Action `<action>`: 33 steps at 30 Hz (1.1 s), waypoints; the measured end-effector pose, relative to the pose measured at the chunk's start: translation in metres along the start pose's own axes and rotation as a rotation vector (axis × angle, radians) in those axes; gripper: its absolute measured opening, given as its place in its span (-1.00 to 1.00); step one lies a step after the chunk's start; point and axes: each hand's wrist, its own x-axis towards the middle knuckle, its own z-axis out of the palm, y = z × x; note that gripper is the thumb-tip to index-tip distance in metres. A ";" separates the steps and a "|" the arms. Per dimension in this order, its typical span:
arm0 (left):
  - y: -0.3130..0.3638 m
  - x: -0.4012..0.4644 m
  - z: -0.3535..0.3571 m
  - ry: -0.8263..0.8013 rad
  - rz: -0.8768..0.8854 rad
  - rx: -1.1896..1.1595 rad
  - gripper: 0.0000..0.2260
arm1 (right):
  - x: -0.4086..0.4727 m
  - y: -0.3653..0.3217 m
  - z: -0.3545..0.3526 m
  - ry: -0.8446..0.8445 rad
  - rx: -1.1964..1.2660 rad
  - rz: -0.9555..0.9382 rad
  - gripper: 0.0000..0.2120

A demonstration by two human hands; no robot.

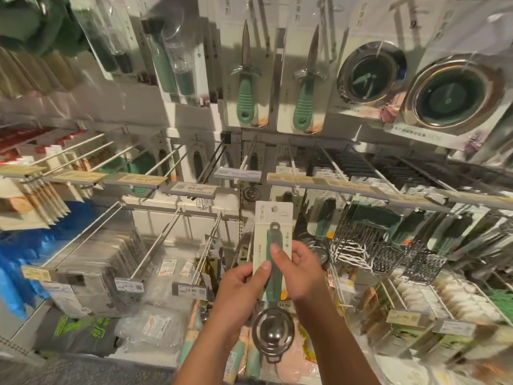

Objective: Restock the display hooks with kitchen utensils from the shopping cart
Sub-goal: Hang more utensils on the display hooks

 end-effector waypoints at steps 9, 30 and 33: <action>-0.002 0.005 0.007 0.031 -0.048 0.027 -0.87 | -0.001 -0.006 -0.011 0.107 -0.003 -0.070 -0.91; 0.005 0.008 0.000 0.123 -0.103 0.038 -0.67 | 0.099 -0.028 -0.009 0.309 -0.179 0.038 -0.45; 0.006 0.010 0.001 0.126 -0.103 0.040 -0.67 | 0.114 -0.031 -0.007 0.329 -0.183 0.101 -0.59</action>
